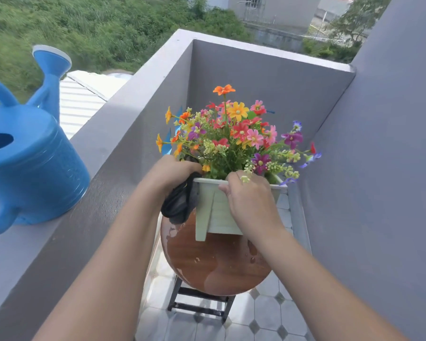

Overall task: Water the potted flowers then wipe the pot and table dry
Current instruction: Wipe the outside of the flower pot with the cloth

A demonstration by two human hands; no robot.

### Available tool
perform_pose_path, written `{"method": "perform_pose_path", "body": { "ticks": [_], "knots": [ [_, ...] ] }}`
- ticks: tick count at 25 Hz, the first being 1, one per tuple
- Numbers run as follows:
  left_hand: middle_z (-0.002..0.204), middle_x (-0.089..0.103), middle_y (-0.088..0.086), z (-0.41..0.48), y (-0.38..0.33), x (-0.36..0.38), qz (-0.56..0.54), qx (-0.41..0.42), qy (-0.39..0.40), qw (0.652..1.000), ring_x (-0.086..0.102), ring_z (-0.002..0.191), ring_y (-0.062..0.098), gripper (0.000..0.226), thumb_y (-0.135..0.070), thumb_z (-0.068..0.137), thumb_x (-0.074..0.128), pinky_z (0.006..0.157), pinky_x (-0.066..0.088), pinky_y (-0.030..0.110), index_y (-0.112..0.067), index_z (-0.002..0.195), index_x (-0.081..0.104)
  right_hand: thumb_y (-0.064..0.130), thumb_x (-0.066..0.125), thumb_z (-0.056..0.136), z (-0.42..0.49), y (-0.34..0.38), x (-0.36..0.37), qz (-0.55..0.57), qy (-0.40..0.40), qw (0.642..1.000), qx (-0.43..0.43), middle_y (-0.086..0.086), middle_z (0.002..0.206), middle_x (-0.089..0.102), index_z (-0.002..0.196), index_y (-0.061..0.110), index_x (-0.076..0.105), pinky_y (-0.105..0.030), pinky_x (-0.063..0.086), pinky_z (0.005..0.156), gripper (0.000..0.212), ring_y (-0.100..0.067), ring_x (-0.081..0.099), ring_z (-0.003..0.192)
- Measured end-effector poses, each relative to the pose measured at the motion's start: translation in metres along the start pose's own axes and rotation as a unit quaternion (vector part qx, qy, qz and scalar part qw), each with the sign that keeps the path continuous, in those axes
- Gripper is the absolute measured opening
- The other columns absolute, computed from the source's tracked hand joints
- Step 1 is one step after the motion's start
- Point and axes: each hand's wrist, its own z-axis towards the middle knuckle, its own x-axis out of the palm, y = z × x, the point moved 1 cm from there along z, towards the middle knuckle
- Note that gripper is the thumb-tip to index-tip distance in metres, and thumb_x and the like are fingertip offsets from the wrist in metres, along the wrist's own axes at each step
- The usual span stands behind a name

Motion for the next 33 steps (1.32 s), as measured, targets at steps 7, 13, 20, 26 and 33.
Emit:
{"method": "perform_pose_path", "body": {
  "ticks": [7, 13, 20, 26, 33],
  "knots": [
    [0.063, 0.049, 0.0, -0.036, 0.002, 0.03, -0.074, 0.178, -0.135, 0.972, 0.048, 0.068, 0.024, 0.045, -0.046, 0.092, 0.051, 0.059, 0.031, 0.035, -0.007, 0.071, 0.049, 0.035, 0.033, 0.094, -0.014, -0.041, -0.006, 0.254, -0.021, 0.964, 0.078, 0.011, 0.058, 0.027, 0.066, 0.018, 0.029, -0.024, 0.015, 0.054, 0.032, -0.01, 0.028, 0.055],
    [0.103, 0.068, 0.003, -0.071, 0.017, 0.074, -0.028, 0.232, -0.216, 0.948, 0.058, 0.102, 0.024, 0.05, -0.054, 0.092, 0.036, 0.077, 0.04, 0.034, -0.018, 0.116, 0.061, 0.044, 0.026, 0.097, -0.028, -0.062, -0.008, 0.296, -0.034, 0.954, 0.029, 0.009, 0.062, 0.032, 0.065, 0.009, 0.044, -0.007, 0.03, 0.06, 0.051, -0.006, 0.031, 0.061],
    [0.076, 0.06, 0.006, -0.017, 0.01, 0.059, -0.043, 0.133, -0.224, 0.965, 0.053, 0.087, 0.034, 0.036, -0.045, 0.095, 0.041, 0.067, 0.031, 0.035, -0.017, 0.075, 0.051, 0.042, 0.027, 0.097, -0.028, -0.062, -0.005, 0.312, -0.04, 0.949, 0.023, 0.013, 0.063, 0.03, 0.066, 0.004, 0.046, -0.006, 0.029, 0.061, 0.053, -0.002, 0.029, 0.062],
    [0.089, 0.063, 0.01, -0.028, 0.022, 0.072, -0.039, 0.155, -0.234, 0.959, 0.054, 0.087, 0.033, 0.035, -0.048, 0.098, 0.032, 0.066, 0.035, 0.038, -0.018, 0.085, 0.046, 0.041, 0.031, 0.096, -0.027, -0.062, -0.001, 0.316, -0.03, 0.948, 0.012, 0.016, 0.062, 0.029, 0.065, 0.006, 0.045, -0.006, 0.029, 0.061, 0.049, -0.002, 0.03, 0.061],
    [0.092, 0.066, 0.015, -0.008, 0.076, 0.072, 0.096, 0.073, -0.246, 0.962, 0.058, 0.087, 0.039, 0.041, -0.05, 0.097, 0.032, 0.067, 0.039, 0.04, -0.014, 0.092, 0.052, 0.027, 0.037, 0.092, -0.03, -0.063, 0.002, 0.327, -0.035, 0.943, 0.041, 0.011, 0.057, 0.027, 0.061, 0.014, 0.035, -0.008, 0.026, 0.053, 0.034, 0.003, 0.034, 0.057]
  ]
}}
